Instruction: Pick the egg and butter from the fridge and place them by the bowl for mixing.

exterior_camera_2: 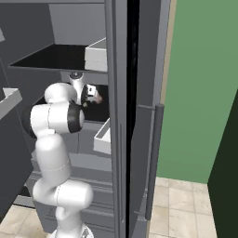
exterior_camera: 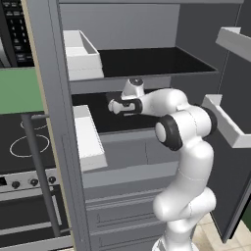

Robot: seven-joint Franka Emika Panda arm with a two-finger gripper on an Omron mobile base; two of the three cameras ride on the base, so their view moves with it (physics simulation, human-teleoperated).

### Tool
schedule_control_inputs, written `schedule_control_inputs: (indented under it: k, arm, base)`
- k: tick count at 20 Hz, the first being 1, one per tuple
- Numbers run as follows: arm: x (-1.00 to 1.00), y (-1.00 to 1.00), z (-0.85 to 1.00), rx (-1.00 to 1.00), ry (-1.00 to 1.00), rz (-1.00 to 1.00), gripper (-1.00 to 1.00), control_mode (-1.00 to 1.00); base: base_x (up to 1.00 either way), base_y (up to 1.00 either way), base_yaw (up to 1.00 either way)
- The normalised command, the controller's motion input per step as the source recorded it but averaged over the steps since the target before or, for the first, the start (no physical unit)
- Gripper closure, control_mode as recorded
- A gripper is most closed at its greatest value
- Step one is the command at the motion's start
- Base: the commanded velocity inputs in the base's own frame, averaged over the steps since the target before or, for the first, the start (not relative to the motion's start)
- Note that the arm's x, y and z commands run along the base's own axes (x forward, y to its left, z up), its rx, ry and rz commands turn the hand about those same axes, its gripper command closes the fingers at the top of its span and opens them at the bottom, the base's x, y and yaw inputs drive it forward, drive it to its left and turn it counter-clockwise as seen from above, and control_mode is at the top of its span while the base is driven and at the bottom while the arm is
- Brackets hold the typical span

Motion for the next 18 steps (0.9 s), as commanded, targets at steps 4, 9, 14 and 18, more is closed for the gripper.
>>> schedule_control_inputs:
  k: [4,9,14,18]
  arm:
    - [-0.01,0.01,-0.79,0.00,0.17,0.00,-1.00,-1.00]
    - [-0.11,0.07,-0.90,0.00,0.11,0.00,1.00,-1.00]
    - [0.00,0.00,0.00,0.00,0.00,0.00,1.00,-1.00]
    - [0.00,0.00,0.00,0.00,0.00,0.00,1.00,-1.00]
  base:
    - [0.00,0.00,0.00]
    - [0.00,0.00,0.00]
    - [0.00,0.00,0.00]
    - [0.00,0.00,0.00]
